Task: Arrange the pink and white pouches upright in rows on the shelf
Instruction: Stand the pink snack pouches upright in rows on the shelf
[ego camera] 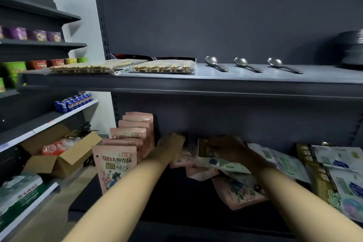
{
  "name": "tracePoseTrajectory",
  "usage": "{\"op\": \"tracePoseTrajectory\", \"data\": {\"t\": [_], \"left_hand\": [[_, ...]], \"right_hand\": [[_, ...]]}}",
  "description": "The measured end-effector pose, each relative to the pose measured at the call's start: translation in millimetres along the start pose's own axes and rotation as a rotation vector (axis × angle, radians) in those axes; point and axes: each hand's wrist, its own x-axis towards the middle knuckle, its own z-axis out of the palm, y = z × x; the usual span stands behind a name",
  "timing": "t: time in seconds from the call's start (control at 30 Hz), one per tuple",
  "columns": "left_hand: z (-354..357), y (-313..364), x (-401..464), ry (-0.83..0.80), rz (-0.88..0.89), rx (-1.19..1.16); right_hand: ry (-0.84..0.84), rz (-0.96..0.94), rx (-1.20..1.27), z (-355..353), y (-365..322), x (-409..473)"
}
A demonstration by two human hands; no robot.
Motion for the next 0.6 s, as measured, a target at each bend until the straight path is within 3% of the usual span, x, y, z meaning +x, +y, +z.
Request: {"op": "tracePoseTrajectory", "data": {"t": [0.17, 0.43, 0.53, 0.6], "left_hand": [[32.1, -3.4, 35.8, -0.097, -0.010, 0.014], [79.9, -0.1, 63.6, -0.146, -0.023, 0.231], [76.0, 0.0, 64.6, -0.072, -0.028, 0.233], [67.2, -3.6, 60.3, 0.023, -0.054, 0.151]], "right_hand": [[0.003, -0.011, -0.030, 4.9, 0.4, 4.2], [-0.087, -0.093, 0.241, 13.4, -13.7, 10.7], [-0.141, -0.078, 0.192, 24.7, -11.2, 15.9], [-0.076, -0.075, 0.201, 27.8, -11.7, 18.0]]}}
